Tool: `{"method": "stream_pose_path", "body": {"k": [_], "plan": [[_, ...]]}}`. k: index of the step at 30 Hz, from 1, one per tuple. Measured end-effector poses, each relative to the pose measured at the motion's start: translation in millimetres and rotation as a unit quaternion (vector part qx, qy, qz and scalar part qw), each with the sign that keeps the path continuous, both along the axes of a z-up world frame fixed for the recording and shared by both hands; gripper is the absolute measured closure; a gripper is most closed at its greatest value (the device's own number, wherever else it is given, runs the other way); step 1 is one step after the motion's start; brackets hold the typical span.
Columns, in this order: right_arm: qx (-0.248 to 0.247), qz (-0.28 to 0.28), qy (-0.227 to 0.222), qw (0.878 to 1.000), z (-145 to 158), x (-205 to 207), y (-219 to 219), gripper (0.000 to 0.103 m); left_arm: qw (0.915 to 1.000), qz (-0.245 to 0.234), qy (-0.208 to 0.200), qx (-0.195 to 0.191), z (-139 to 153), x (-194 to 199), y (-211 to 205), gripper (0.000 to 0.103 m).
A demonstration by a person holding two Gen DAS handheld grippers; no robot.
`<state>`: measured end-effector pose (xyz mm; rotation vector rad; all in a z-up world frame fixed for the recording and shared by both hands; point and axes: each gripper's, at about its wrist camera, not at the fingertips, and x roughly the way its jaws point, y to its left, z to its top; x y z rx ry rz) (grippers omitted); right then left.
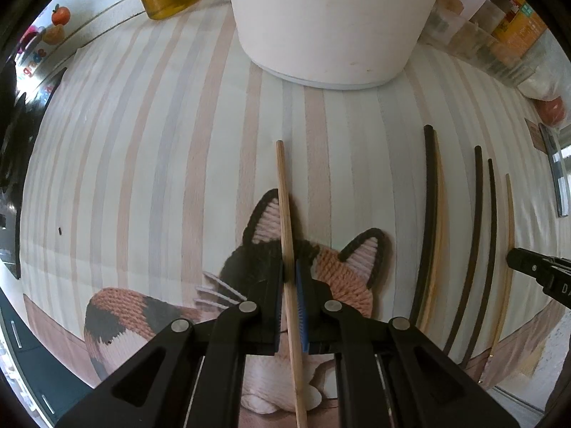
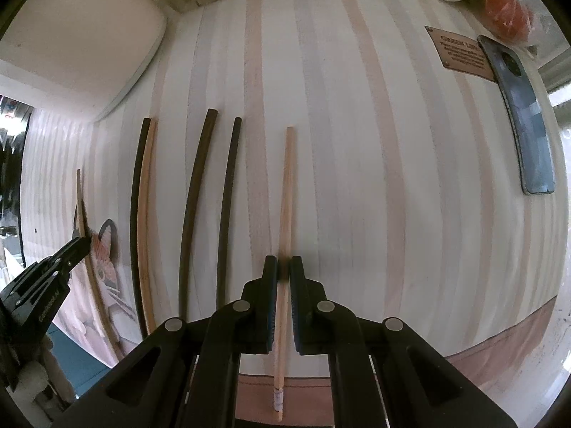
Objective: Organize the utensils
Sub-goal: 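Lift both held chopsticks and carry them up over the cream holder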
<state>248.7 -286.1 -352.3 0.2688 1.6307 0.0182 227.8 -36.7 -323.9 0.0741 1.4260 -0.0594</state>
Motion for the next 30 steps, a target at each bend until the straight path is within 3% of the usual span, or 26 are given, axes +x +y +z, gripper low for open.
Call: {"method": "stream_pose_path", "body": {"k": [9, 13, 20, 30], "plan": [[-0.016, 0.0, -0.012, 1.0, 0.1, -9.6, 18.8, 0.096, 0.9995, -0.021, -0.016, 0.016, 0.1, -2.2, -9.3, 0.099], [0.032, -0.025, -0.019, 0.999, -1.8, -15.8, 14.2, 0.096, 0.9995, -0.021, -0.02, 0.013, 6.7, -4.6, -9.7, 0.099], [0.047, -0.055, -0.061, 0.995, 15.5, -35.4, 8.6, 0.097, 0.9987, -0.013, -0.048, -0.008, 40.1, -13.2, -4.4, 0.099], [0.054, -0.063, -0.147, 0.986, 68.5, -46.1, 9.5, 0.097, 0.9934, -0.014, -0.108, -0.034, 99.3, -17.3, -3.7, 0.099]]}}
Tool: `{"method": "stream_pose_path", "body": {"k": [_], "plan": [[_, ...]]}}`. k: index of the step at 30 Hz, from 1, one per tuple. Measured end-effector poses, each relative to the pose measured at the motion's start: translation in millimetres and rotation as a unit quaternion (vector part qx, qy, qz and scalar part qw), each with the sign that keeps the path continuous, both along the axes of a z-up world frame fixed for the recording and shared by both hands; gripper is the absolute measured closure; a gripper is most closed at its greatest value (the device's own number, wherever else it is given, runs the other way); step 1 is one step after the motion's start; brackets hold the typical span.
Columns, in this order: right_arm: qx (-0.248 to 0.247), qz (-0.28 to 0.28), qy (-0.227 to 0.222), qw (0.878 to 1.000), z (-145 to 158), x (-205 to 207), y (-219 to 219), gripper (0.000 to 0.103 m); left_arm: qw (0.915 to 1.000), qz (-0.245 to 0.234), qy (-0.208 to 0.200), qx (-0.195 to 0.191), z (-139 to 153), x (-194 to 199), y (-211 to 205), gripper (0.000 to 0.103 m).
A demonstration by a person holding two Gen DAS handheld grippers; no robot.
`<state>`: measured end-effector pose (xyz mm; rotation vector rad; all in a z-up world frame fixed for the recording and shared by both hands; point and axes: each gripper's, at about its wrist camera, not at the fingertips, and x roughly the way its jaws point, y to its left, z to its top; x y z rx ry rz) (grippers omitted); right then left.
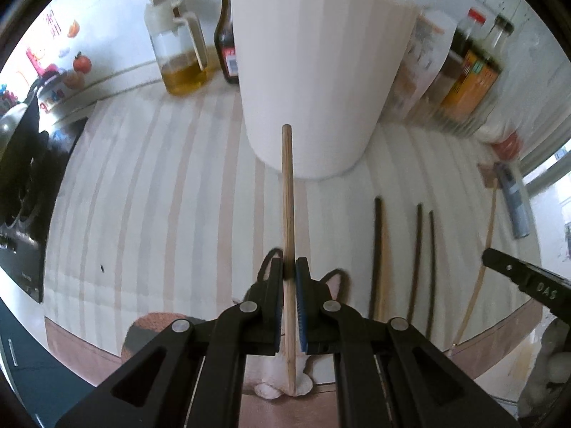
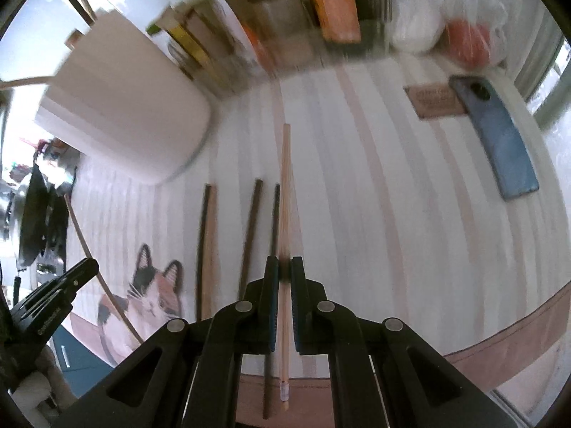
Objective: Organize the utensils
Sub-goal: 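Lift both held chopsticks and carry them up over the cream holder, then lower both chopsticks into the holder slots and open both tools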
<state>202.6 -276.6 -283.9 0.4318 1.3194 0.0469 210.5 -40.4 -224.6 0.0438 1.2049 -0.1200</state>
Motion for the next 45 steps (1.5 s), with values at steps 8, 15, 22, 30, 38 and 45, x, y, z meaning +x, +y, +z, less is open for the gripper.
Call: {"method": "stream_pose_path", "body": {"k": [8, 15, 22, 30, 38, 45], "plan": [[-0.005, -0.006, -0.055, 0.998, 36.5, 13.4, -4.7, 0.097, 0.9988, -0.005, -0.047, -0.012, 36.7, 3.7, -1.1, 0.099], [-0.005, -0.016, -0.11, 0.994, 75.3, 16.7, -8.4, 0.097, 0.9962, -0.004, -0.082, -0.026, 67.3, 6.6, 0.0, 0.099], [0.01, -0.011, -0.165, 0.986, 123.2, 30.6, -7.0, 0.097, 0.9907, -0.004, -0.13, -0.04, 113.5, 11.2, 1.3, 0.099], [0.024, 0.007, -0.241, 0.97, 198.2, 61.9, 5.5, 0.097, 0.9815, -0.016, -0.178, -0.068, 177.3, 22.8, -5.6, 0.099], [0.014, 0.014, -0.323, 0.946, 270.5, 115.0, 19.9, 0.097, 0.9701, -0.004, -0.231, -0.075, 229.9, 64.4, -4.8, 0.099], [0.001, -0.005, -0.374, 0.928, 305.7, 170.2, 33.1, 0.097, 0.9702, 0.021, -0.236, -0.052, 240.8, 129.7, 6.4, 0.099]]}}
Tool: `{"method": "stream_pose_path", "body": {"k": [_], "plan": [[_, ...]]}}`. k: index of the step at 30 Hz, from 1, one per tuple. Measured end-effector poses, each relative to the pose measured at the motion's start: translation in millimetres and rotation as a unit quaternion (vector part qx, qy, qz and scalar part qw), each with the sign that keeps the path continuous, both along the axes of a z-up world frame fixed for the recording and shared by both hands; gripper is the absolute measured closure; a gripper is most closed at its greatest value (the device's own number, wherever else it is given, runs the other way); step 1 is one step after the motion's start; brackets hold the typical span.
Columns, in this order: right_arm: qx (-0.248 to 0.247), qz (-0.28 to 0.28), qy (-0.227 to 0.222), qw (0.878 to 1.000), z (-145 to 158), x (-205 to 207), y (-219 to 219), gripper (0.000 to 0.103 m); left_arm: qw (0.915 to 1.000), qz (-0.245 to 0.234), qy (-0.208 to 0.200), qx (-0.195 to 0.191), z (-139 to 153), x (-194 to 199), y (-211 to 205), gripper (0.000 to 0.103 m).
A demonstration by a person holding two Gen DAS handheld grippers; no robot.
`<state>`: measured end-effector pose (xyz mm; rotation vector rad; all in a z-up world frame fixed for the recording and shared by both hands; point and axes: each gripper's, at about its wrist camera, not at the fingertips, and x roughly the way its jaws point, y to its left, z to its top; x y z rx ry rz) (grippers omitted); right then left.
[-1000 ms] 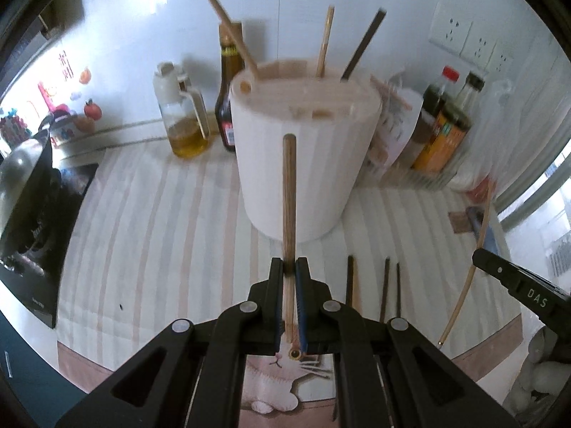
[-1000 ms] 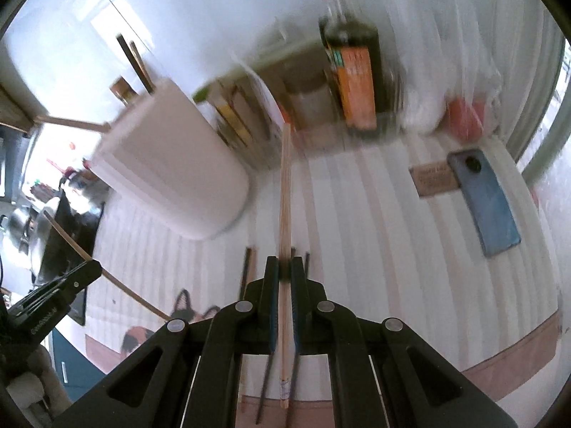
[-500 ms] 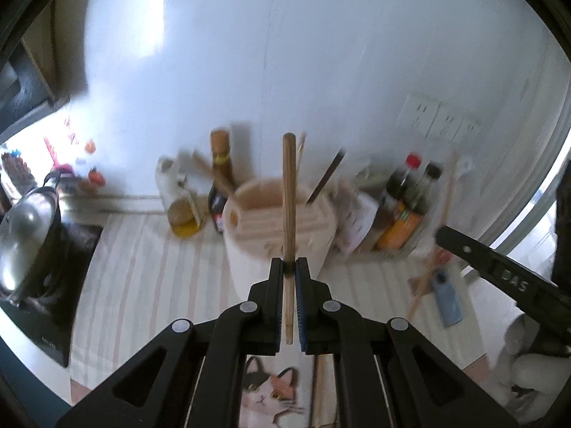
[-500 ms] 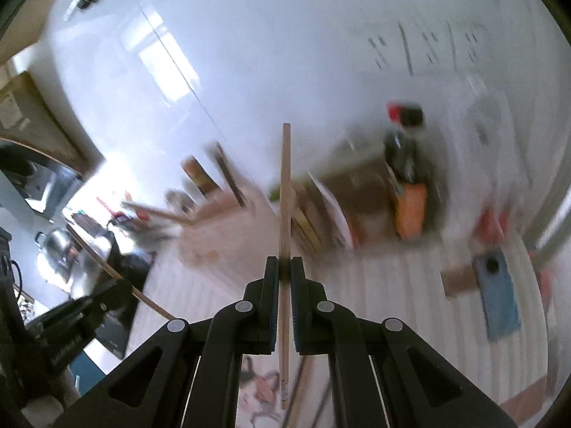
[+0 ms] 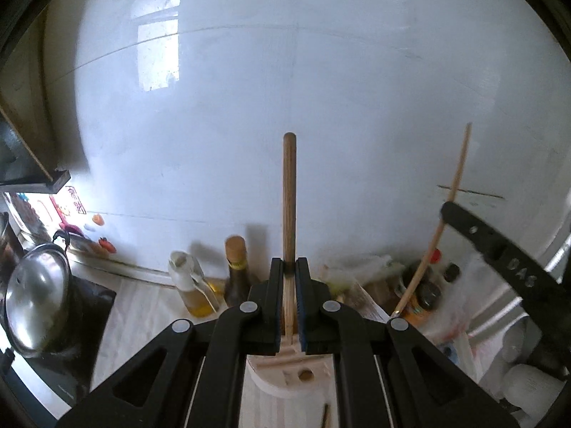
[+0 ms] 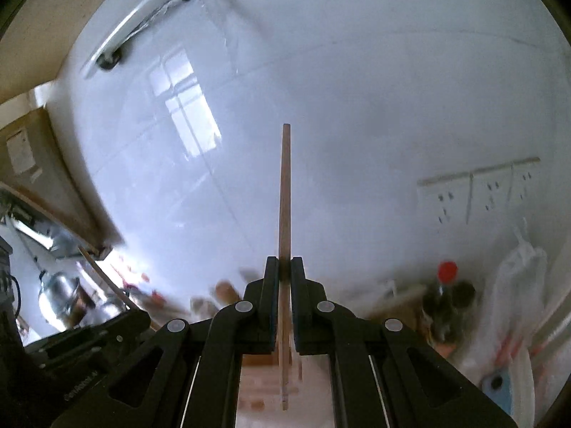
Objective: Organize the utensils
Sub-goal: 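Lower both chopsticks into the holder slots and open both tools, then move both open tools back down over the remaining dark chopsticks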
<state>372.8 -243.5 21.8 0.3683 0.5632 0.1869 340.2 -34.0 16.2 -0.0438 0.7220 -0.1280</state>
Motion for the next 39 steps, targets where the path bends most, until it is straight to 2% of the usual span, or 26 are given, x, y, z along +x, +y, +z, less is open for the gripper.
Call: {"method": "stream_pose_path", "body": {"k": [5, 13, 18, 24, 29, 31, 32, 33, 34, 35, 37, 38, 39], "plan": [[0.0, -0.002, -0.009, 1.0, -4.2, 39.7, 10.3, 0.097, 0.9997, 0.016, 0.016, 0.001, -10.7, 35.0, 7.4, 0.099], [-0.007, 0.016, -0.001, 1.0, -41.1, 80.4, 33.4, 0.097, 0.9978, 0.024, 0.059, -0.017, -46.9, 67.4, 14.6, 0.099], [-0.017, 0.026, -0.009, 0.999, -62.4, 80.2, 42.9, 0.097, 0.9964, 0.022, 0.078, -0.025, -62.8, 70.9, 13.7, 0.099], [-0.029, 0.042, -0.015, 0.999, -77.4, 72.7, 51.6, 0.097, 0.995, 0.021, 0.089, -0.041, -68.6, 69.8, 17.2, 0.098], [-0.028, 0.072, 0.011, 0.997, -87.0, 72.9, 53.1, 0.096, 0.9943, 0.03, 0.09, -0.049, -61.2, 65.1, 23.9, 0.094], [-0.022, 0.084, 0.025, 0.996, -90.2, 71.7, 52.3, 0.093, 0.9948, 0.039, 0.083, -0.045, -54.2, 60.7, 28.0, 0.084], [-0.02, 0.083, 0.032, 0.996, -89.8, 69.6, 50.6, 0.084, 0.995, 0.044, 0.079, -0.043, -49.1, 57.4, 30.8, 0.063], [-0.015, 0.084, 0.034, 0.996, -88.8, 67.9, 48.8, 0.074, 0.9953, 0.05, 0.072, -0.042, -46.0, 53.8, 33.5, 0.036], [-0.011, 0.083, 0.035, 0.996, -87.6, 65.5, 46.7, 0.071, 0.9956, 0.059, 0.063, -0.037, -41.7, 49.2, 36.5, 0.026], [-0.012, 0.078, 0.035, 0.996, -85.3, 61.8, 44.4, 0.067, 0.9961, 0.067, 0.048, -0.029, -35.5, 42.3, 39.6, 0.02], [-0.01, 0.074, 0.033, 0.997, -80.0, 52.0, 37.5, 0.064, 0.9964, 0.074, 0.037, -0.018, -30.6, 33.6, 43.5, 0.02], [-0.013, 0.067, 0.036, 0.997, -76.7, 45.7, 34.4, 0.062, 0.9965, 0.075, 0.036, -0.012, -29.2, 28.8, 45.0, 0.014], [-0.011, 0.064, 0.037, 0.997, -74.7, 40.4, 31.4, 0.057, 0.9965, 0.076, 0.034, -0.003, -29.2, 23.8, 45.7, 0.002]]}}
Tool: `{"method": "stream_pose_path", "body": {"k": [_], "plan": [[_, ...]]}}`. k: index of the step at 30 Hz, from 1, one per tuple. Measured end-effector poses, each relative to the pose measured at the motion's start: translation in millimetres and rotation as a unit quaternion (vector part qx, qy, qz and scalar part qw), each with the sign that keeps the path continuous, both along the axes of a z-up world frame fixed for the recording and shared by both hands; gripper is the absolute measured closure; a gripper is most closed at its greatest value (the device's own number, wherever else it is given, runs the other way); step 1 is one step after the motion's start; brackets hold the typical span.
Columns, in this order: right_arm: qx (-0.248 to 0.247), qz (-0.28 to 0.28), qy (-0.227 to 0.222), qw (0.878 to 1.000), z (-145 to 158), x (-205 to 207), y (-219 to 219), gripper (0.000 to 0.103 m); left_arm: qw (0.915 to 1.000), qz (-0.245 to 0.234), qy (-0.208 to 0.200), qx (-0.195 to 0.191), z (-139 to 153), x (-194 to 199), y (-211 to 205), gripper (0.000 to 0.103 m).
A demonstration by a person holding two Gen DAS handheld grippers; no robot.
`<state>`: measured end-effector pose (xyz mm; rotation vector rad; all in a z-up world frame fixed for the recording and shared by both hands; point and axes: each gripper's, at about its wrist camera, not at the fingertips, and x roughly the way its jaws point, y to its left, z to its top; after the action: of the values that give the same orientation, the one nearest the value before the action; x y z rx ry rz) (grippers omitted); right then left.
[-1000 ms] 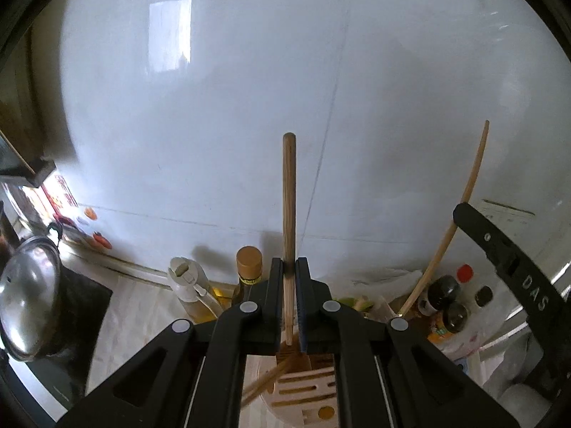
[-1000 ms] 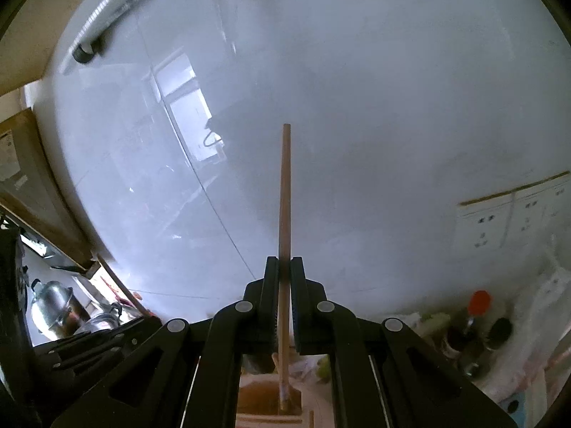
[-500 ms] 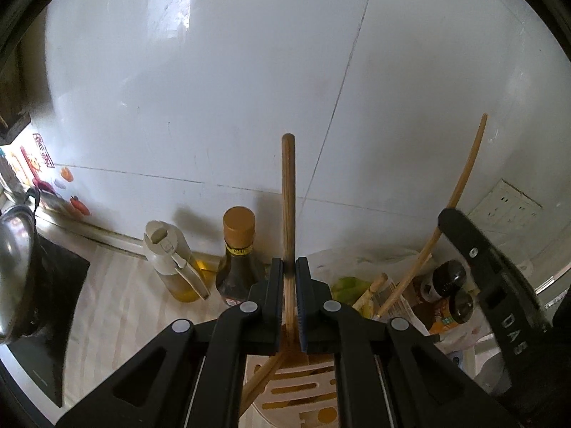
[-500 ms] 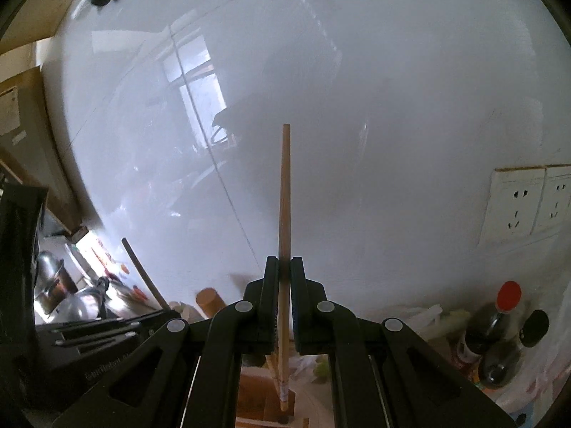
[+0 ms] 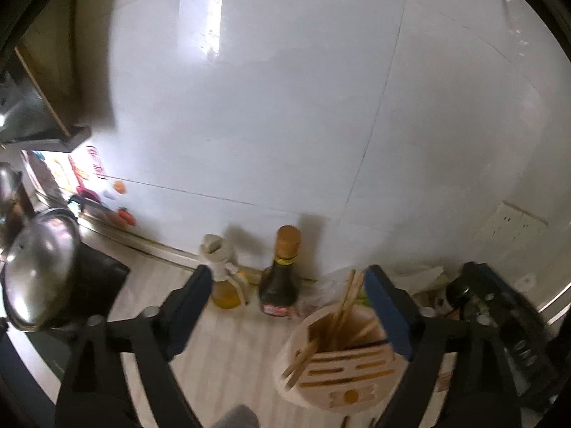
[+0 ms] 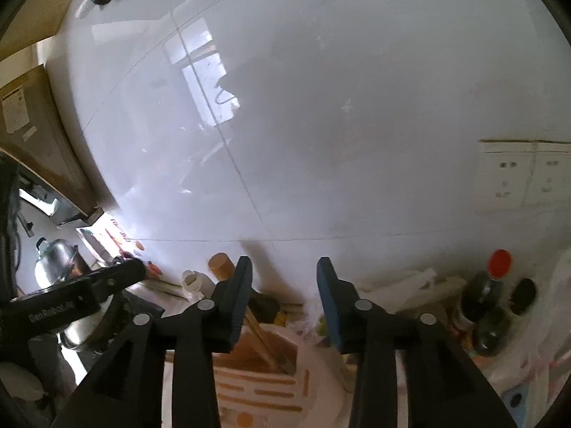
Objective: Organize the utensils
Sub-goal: 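Move both open tools back down over the remaining dark chopsticks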
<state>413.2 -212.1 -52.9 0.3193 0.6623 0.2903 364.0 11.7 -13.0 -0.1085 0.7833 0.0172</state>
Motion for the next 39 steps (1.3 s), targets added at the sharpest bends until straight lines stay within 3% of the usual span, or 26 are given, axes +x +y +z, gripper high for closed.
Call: {"method": "stream_pose_path", "body": {"k": [3, 6, 9, 11, 17, 24, 29, 30, 32, 33, 39], "plan": [[-0.011, -0.023, 0.01, 1.0, 4.0, -17.3, -7.8, 0.038, 0.9995, 0.004, -0.013, 0.028, -1.4, -21.5, 1.5, 0.0], [-0.026, -0.049, 0.024, 0.998, 3.8, -41.1, -18.6, 0.019, 0.9996, 0.001, -0.011, 0.027, -9.2, -41.4, 4.1, 0.0], [-0.047, -0.07, 0.048, 0.995, -6.1, -64.3, -26.2, 0.01, 0.9996, -0.001, -0.004, 0.028, -22.7, -58.1, 6.2, 0.0], [-0.058, -0.081, 0.07, 0.993, -16.3, -76.6, -29.1, 0.009, 0.9996, -0.003, 0.006, 0.026, -33.4, -69.0, 5.9, 0.0], [-0.072, -0.09, 0.166, 0.979, -76.7, -114.9, -39.7, 0.009, 0.9962, -0.034, 0.067, 0.044, -92.0, -101.3, -9.3, 0.0], [-0.071, -0.101, 0.293, 0.948, -178.9, -157.1, -51.7, 0.01, 0.9784, -0.079, 0.174, 0.079, -189.0, -129.3, -38.5, 0.0], [-0.036, -0.104, 0.374, 0.921, -247.2, -181.6, -59.2, 0.039, 0.9579, -0.127, 0.243, 0.085, -247.7, -141.2, -62.8, 0.006], [-0.034, -0.105, 0.381, 0.918, -254.6, -185.4, -60.4, 0.044, 0.9542, -0.135, 0.254, 0.083, -255.9, -143.1, -65.4, 0.009], [-0.031, -0.112, 0.393, 0.912, -267.8, -194.4, -64.1, 0.044, 0.9447, -0.153, 0.28, 0.076, -273.9, -147.4, -74.6, 0.024], [-0.028, -0.116, 0.399, 0.909, -274.0, -200.7, -67.2, 0.044, 0.941, -0.16, 0.289, 0.073, -281.2, -149.8, -78.0, 0.027], [-0.033, -0.134, 0.412, 0.901, -284.5, -221.9, -77.5, 0.044, 0.9321, -0.191, 0.3, 0.07, -296.1, -162.5, -93.6, 0.027]]}}
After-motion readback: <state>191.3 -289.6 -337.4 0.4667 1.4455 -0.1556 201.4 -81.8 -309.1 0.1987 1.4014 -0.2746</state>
